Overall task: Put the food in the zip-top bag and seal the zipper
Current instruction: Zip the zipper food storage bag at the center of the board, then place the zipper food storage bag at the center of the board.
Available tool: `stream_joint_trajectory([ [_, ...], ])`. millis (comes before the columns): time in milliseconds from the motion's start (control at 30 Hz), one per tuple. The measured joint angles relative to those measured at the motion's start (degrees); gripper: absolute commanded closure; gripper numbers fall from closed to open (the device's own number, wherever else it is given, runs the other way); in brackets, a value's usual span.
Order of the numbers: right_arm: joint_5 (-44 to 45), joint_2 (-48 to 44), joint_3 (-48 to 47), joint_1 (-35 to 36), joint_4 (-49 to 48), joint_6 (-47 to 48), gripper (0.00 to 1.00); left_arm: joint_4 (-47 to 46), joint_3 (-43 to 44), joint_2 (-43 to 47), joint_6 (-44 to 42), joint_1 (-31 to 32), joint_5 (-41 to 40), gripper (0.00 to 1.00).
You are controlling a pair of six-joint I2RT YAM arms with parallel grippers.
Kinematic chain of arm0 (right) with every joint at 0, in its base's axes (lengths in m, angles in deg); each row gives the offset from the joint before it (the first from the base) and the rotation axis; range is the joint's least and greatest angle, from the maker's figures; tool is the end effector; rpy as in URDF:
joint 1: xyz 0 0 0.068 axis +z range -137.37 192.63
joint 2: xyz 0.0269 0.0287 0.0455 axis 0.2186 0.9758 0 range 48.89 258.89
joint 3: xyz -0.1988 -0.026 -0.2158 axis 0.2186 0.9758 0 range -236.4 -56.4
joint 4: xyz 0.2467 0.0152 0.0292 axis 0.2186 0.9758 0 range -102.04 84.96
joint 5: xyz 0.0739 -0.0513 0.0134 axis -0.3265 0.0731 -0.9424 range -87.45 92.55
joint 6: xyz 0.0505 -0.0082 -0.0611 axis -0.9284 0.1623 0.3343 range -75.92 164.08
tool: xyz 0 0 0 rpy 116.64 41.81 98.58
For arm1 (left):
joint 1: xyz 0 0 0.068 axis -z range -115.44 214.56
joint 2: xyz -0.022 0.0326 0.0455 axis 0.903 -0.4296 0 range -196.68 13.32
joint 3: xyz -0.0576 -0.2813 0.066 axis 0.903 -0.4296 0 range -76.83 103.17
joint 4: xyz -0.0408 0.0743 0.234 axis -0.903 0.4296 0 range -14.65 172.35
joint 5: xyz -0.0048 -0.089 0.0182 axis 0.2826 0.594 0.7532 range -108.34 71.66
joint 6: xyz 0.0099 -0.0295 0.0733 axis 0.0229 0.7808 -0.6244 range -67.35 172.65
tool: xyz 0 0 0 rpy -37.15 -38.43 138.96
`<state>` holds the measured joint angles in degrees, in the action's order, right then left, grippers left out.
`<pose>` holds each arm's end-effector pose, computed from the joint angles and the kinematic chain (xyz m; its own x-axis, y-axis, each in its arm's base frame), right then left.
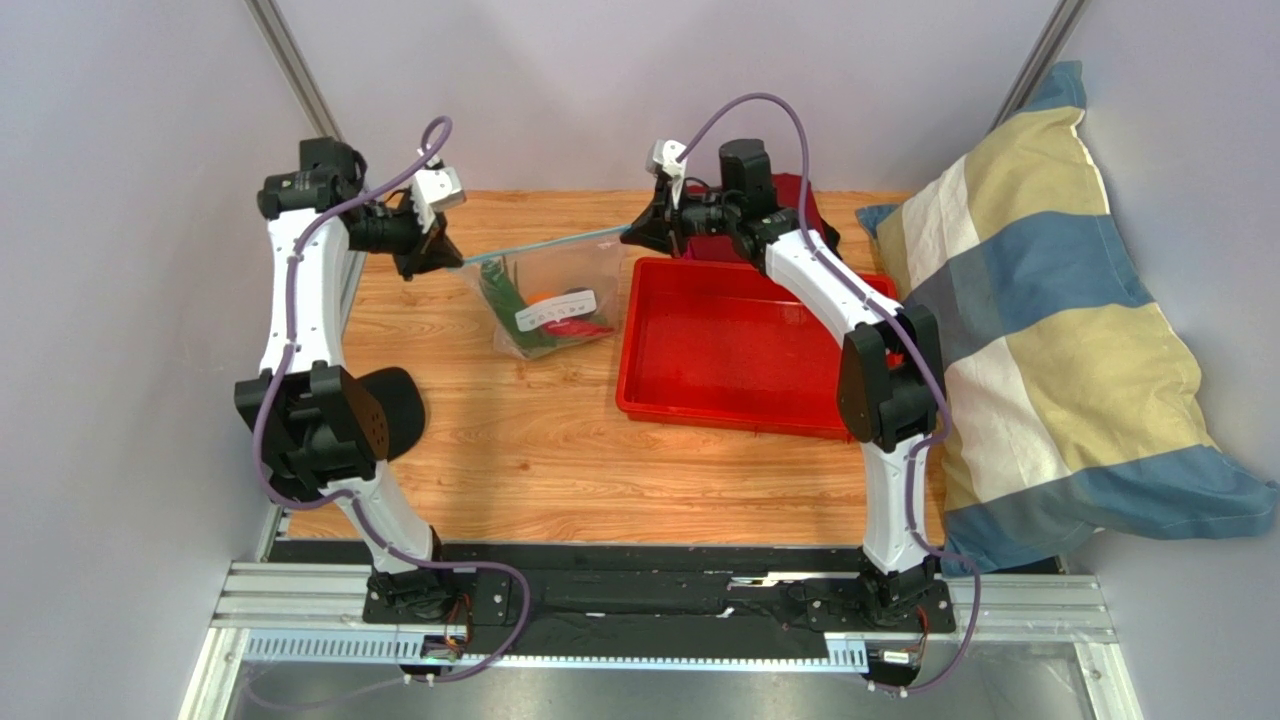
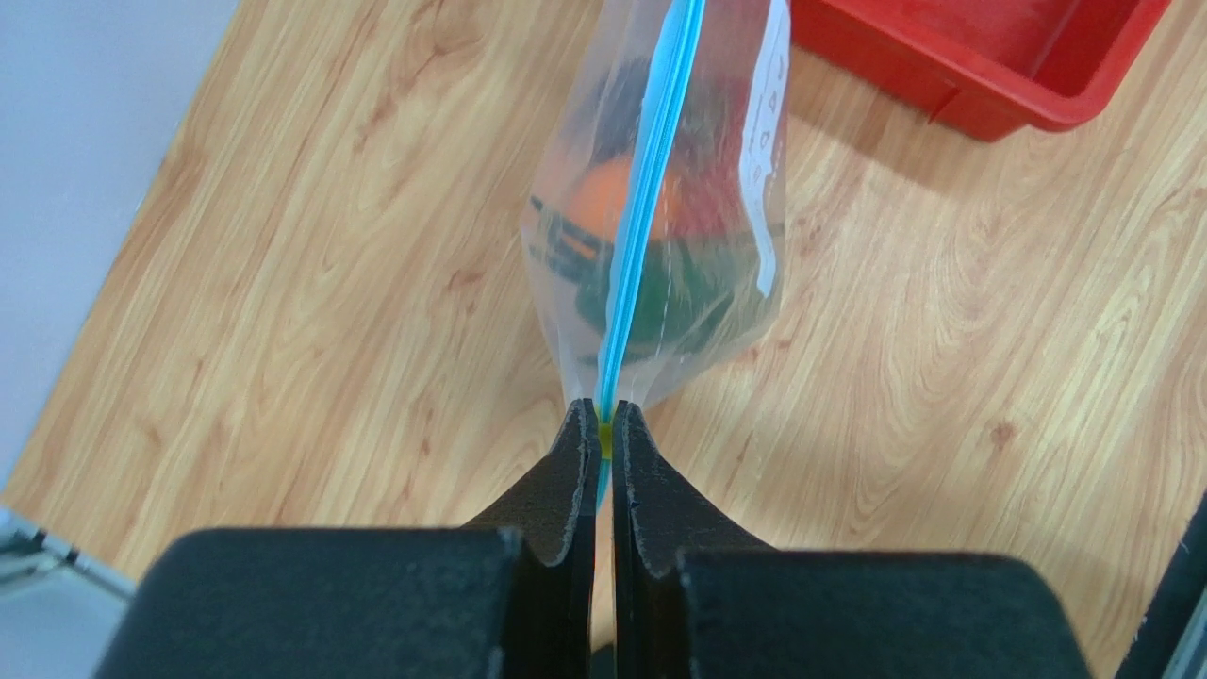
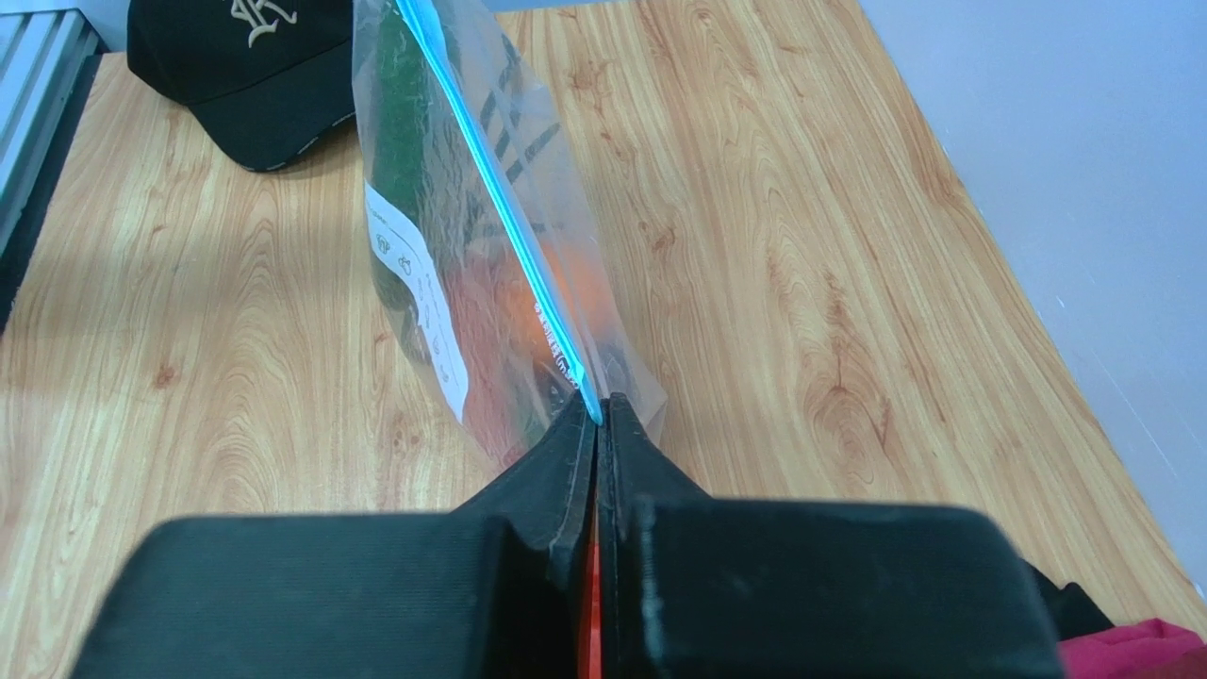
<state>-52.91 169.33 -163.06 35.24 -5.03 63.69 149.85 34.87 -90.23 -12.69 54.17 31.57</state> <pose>0.4490 0.2482 0.3235 0.0032 -0.2049 -0.9788 -0.9850 0.1681 -0.0384 0.3589 0.0123 0.3760 -0.2070 0.5570 -0.8043 0.8964 0.4374 0.0722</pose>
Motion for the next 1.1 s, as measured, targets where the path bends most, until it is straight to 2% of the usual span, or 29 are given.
stream_joint_trajectory([
  [267, -0.31, -2.08, 0.31, 0.61, 3.65, 0.22, 1.0, 1.53, -3.85, 6.6, -3.41, -2.6, 0.44, 1.0],
  [567, -2.58, -9.81, 1.79, 1.73, 11.91, 6.88, 1.0, 2.99, -9.81, 16.17, -7.54, -6.05, 1.6, 1.0],
  [700, -2.58, -9.9, -0.31, 0.15, 21.49, 12.7, 1.0, 3.08, -9.81, 16.59, -9.11, -9.6, -1.46, 1.0],
  [867, -2.8, -5.25, -6.82, -0.61, 32.98, 19.54, 1.0, 2.99, -9.81, 14.16, -8.35, -10.29, -2.71, 1.0],
  [933, -2.64, -1.46, -10.93, -0.48, 36.5, 21.66, 0.96, 2.95, -9.75, 11.89, -6.93, -10.25, -2.58, 1.0],
  [967, -2.56, 0.61, -12.85, -0.39, 38.07, 22.51, 0.87, 2.89, -9.62, 10.27, -5.73, -10.25, -2.45, 1.0],
  [1000, -2.43, 2.54, -14.49, -0.42, 39.45, 23.1, 0.84, 2.93, -9.27, 8.55, -4.48, -10.23, -2.38, 1.0],
  [1100, -0.61, 6.21, -16.11, -0.37, 41.22, 22.99, 0.65, 1.97, -6.56, 1.25, 1.38, -10.25, -2.16, 1.0],
])
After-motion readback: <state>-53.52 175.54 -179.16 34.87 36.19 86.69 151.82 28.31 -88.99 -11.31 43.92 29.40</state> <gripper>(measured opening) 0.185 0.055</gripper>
